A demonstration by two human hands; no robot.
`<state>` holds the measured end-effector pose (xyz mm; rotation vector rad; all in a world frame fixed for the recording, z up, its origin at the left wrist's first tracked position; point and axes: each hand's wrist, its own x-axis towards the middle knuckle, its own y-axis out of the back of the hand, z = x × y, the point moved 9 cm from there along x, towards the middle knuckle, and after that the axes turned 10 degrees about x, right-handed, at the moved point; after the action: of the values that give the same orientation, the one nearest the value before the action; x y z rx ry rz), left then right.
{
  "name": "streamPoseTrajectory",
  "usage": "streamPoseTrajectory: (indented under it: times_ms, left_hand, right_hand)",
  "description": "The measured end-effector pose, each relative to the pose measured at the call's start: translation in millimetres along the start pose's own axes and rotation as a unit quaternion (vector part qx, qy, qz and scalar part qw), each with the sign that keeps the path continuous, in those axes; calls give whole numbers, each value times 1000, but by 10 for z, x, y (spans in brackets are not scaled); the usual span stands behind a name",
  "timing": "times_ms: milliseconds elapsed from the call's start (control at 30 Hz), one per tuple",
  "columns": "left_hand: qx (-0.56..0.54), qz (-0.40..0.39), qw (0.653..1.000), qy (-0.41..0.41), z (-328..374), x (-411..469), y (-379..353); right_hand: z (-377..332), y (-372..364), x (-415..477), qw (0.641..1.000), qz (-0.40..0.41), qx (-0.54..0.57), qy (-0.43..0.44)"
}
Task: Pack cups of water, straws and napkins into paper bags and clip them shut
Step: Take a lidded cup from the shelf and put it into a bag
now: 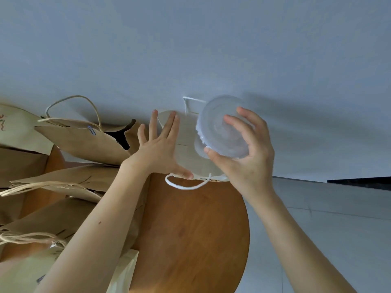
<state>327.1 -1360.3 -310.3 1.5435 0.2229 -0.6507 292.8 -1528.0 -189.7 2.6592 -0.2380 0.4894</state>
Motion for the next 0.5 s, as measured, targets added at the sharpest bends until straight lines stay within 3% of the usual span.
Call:
streamPoseTrajectory:
  times_ms: [300, 500]
  left_hand:
    - [-104, 19, 994, 14, -127, -138, 10]
    - [-132, 54, 990, -11, -69, -176, -12]
  right_hand:
    - [522, -720, -153, 985, -166, -11, -40]
    - [1063, -1145, -171, 937, -310, -112, -114]
